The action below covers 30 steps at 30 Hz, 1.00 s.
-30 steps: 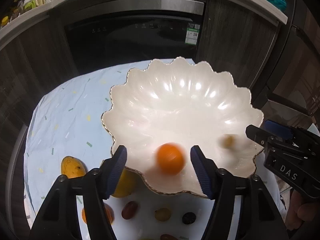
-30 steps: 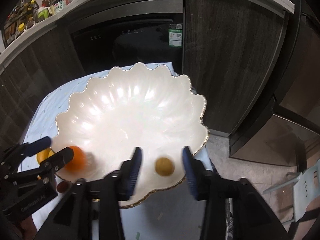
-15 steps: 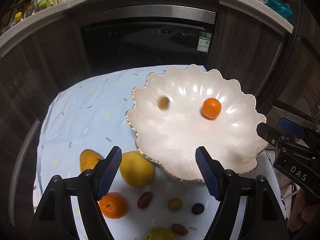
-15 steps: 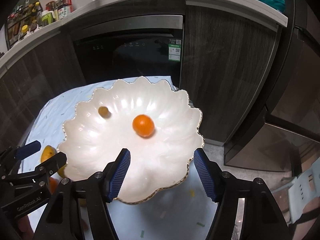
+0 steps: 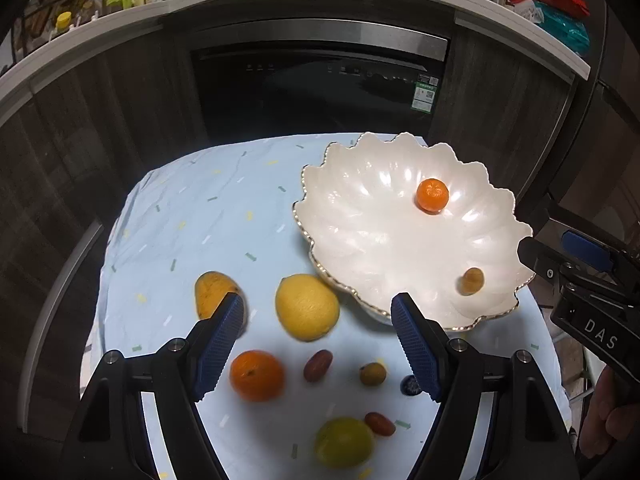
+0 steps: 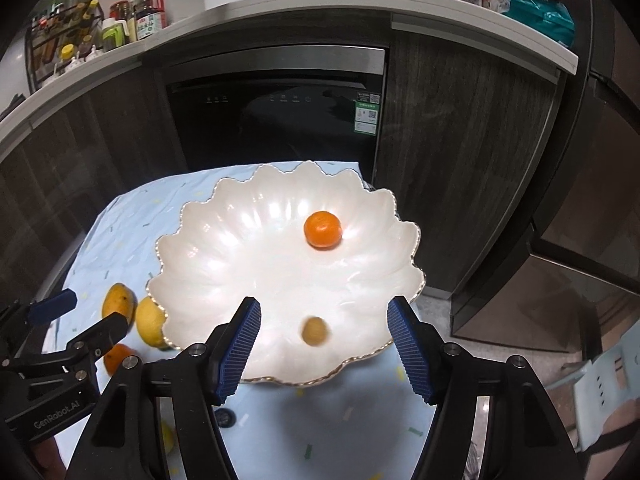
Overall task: Organize fruits
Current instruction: 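Open the left tool dropping the mandarin while the right tool drops the brown fruit, then grasp the green apple with the left tool while the right tool grasps the blueberry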
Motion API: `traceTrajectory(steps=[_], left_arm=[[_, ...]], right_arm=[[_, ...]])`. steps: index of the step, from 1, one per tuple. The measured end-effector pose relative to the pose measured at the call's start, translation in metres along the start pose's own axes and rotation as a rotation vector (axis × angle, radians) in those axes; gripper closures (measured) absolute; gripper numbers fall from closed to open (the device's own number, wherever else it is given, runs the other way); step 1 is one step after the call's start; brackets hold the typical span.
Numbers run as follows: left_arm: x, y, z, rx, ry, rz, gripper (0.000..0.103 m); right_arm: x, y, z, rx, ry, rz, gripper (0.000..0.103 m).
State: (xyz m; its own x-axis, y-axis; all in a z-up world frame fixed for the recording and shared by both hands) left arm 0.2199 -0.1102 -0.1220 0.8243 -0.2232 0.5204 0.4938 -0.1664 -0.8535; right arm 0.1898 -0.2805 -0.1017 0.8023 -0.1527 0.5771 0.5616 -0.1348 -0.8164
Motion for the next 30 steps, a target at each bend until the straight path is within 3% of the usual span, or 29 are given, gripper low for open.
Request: traceTrajectory(steps=[30], left_arm=[[-0.059,-0.024,0.014,0.007,-0.019,-0.008,0.027]], right_arm=[[-0.046,-0.024,0.033,0.046,-0.092,-0.017,0.036]])
Point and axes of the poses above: each gripper's, at about its wrist camera, not at the fingertips, and y roughly the way its jaws point, z to its left, x to its top, the point moved 5 cm from there along y, roughly the way its jaws point, and after that the axes turned 7 degrees about z, right-handed, at the moved point
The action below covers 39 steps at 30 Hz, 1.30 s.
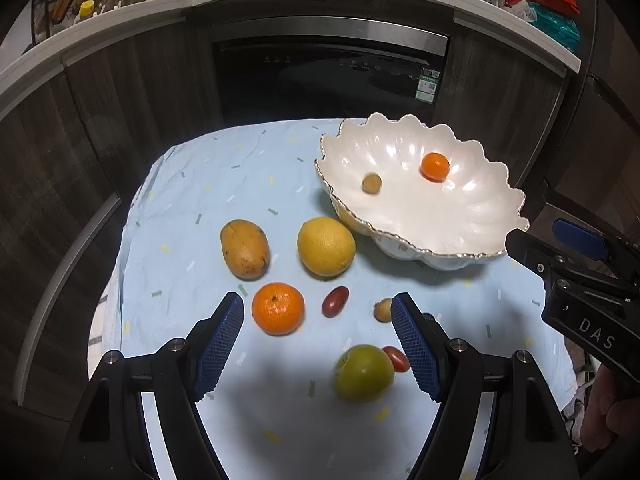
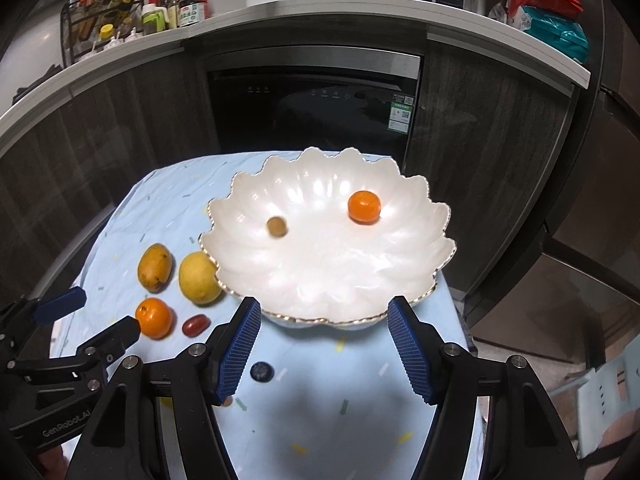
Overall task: Organize fruits
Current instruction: 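Grasp the green apple with the left tool while the right tool grasps the blueberry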
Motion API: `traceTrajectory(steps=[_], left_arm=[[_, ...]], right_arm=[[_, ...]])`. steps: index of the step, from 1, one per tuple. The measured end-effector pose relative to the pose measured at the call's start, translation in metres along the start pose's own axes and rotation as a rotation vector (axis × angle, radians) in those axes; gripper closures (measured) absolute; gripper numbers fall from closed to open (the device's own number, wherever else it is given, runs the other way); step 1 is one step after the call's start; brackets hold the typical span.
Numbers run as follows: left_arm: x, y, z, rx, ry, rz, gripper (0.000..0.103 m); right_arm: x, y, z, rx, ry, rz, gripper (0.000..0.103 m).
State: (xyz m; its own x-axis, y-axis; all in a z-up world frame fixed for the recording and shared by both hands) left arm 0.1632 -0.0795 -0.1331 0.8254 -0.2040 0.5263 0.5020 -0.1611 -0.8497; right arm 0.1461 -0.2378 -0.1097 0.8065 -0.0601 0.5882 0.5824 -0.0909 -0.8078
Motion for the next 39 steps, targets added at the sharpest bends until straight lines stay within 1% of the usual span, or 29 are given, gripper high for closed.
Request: traceTrajectory(steps=[8,18,33,35,37,39], left_arm=[[-0.015,0.007,-0.008,-0.014,0.027,0.013,0.027],[-0.033,0.024,-0.015,-0.035,0.051,0.044,0.027],[-0.052,0.051,-0.027,-0.079,0.107,0.089,0.029],[-0.053,0.054,-0.028,-0.081,0.112,0.097,0.031],[-0.055,0.057,-0.029,-0.087,0.115,0.106,0.036],[-0.057,0.061,-0.029,-0.088,0.119,0.114,0.038]], right_arm=[[-0.017,0.005,0.003,0.02,-0.052,0.002,0.036],[-0.036,0.022,0.006,0.039,-0.1,0.033,0.036],[-0.057,0.046,0.006,0.067,-0.109,0.079,0.036],[-0.058,0.05,0.005,0.071,-0.106,0.087,0.036],[-0.06,0.053,0.005,0.076,-0.109,0.092,0.036],[-0.062,0.056,0.007,0.083,-0.114,0.094,0.036]])
Point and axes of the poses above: each gripper's, at about its wrist camera, not at the fingertips, and y roughly the way its jaws point, z to its left, x to its top, the point moved 5 cm from there along y, roughly the way its jaws point, and after that the axes turned 7 degrees about z, right-handed, at the moved point
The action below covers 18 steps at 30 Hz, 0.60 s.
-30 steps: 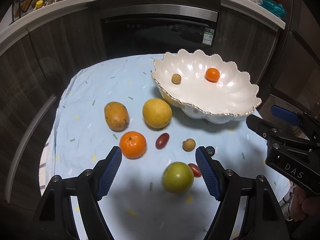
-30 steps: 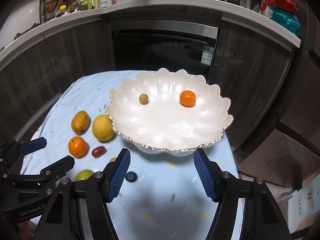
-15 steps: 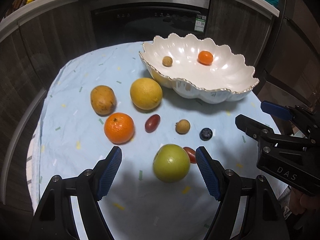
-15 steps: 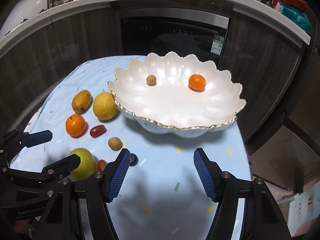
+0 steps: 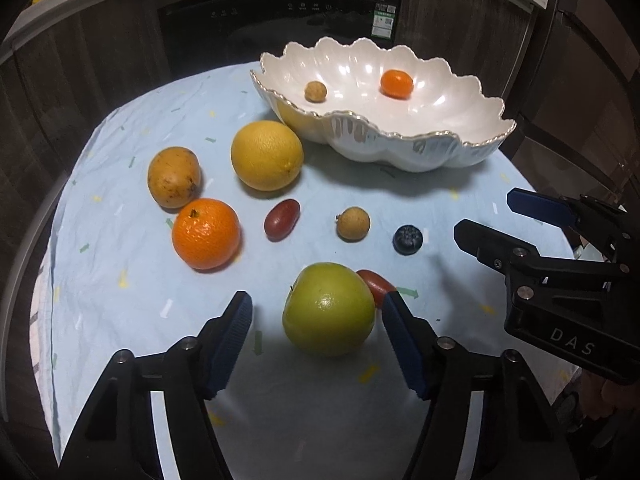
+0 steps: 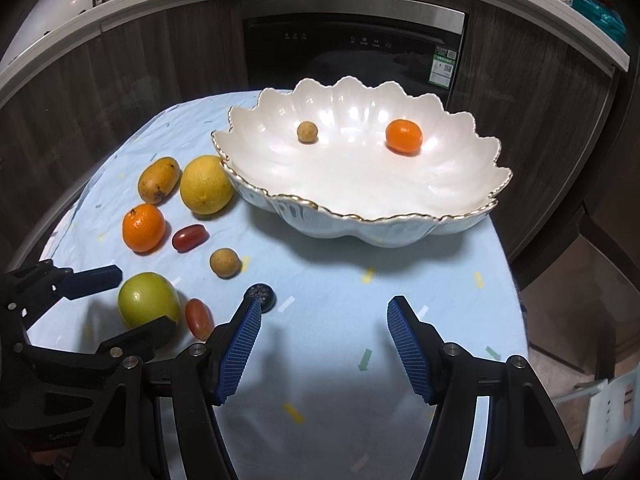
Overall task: Organize fruits
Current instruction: 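Grasp the green apple with the left tool while the right tool grasps the blueberry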
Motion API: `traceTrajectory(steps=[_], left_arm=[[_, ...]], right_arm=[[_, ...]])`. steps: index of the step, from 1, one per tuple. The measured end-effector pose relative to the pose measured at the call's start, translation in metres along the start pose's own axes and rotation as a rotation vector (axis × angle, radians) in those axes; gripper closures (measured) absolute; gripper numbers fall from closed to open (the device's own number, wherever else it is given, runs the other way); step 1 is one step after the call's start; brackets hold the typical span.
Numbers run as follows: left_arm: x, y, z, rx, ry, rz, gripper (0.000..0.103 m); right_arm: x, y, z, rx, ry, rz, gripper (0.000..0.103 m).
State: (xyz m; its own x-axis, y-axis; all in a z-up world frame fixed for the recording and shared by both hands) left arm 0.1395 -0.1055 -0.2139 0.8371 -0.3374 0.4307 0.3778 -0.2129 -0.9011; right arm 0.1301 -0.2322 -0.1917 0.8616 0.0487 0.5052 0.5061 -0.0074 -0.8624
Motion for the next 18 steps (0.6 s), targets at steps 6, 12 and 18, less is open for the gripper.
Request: traceTrajectory(steps=[6,12,18], left_arm=[[-0.002,0.008,0.001,-0.019,0.002,0.014,0.046],[-0.002,0.013,-0.001,-0.048,0.006,0.018,0.05],[-0.001,0.014,-0.004,-0.064,0.017,0.005,0.055]], right_arm=[[0.001,0.009,0.008,0.016,-0.038,0.002,0.037],[0.005,0.019,0.018,0.042,-0.08,0.012,0.041],[0.009,0.029,0.026,0.059,-0.103,0.02,0.049]])
Point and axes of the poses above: each gripper's, at about its wrist camera, not at the fingertips, and y roughly the way its jaws point, z to its left, x to its top, the point moved 5 cm from there along y, roughly the way its jaws point, and after that the axes turned 7 degrees about z, right-handed, at the moved point
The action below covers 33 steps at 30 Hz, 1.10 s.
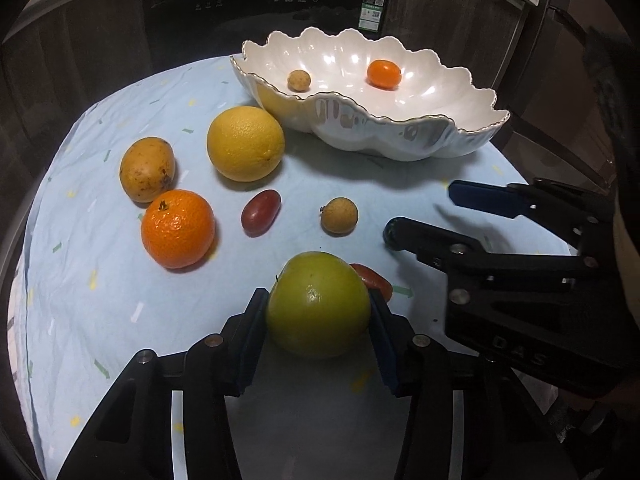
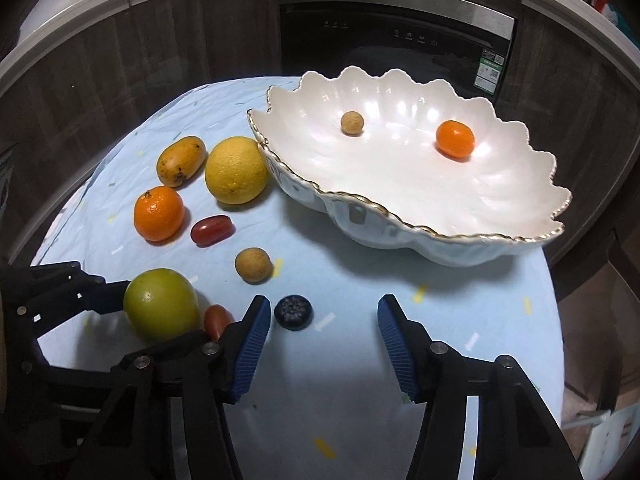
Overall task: Organize fruits
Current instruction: 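Grasp the green apple with the left tool while the right tool grasps the blueberry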
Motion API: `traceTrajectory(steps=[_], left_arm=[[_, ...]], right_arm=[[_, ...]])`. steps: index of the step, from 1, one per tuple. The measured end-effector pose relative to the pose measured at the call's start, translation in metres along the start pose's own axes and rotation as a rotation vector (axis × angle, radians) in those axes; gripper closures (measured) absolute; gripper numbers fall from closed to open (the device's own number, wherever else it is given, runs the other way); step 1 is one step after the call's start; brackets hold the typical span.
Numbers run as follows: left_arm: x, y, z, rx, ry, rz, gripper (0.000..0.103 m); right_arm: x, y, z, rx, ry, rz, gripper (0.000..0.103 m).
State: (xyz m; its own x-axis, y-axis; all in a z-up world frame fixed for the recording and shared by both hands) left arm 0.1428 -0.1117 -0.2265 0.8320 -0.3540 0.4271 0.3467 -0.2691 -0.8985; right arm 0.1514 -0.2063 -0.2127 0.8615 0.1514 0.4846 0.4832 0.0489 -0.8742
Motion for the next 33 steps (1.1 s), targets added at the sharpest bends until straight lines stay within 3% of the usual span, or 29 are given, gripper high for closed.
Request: traceTrajectory(steps=[4,13,18,33], left_arm=[[-0.001,0.0,0.0,0.001,0.009,-0.011,0.055],[-0.004,-0.002,0.001,-0.004,0.008,-0.018,0.056],[-0.007,-0.004,0.001,-0.005,0.006,-0.018,0.056],[-0.005,-0.019,0.005,0.003,-0.015,-0.048,0.056]], right_arm=[[0.0,0.008,0.002,0.023,-0.001,0.018,0.059],[0.0,0.013,0.009,0.071,-0.007,0.033,0.069],[-0.002,0.014,0.016,0.119,-0.018,0.044,0.086],[-0.002,-0.008,0.015,0.104,-0.009,0.012,0.088]])
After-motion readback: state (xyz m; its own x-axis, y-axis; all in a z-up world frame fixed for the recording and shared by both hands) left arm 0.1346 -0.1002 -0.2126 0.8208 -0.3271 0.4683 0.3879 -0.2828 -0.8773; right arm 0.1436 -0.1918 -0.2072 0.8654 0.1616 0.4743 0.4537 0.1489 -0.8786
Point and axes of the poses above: each gripper's, at about its wrist camera, not at the fingertips, and y roughly the way its jaws point, z to its left, x to its top, the point moved 5 cm from there along y, roughly the way its jaws point, and after that the axes turned 7 degrees about z, right-handed, at the moved point
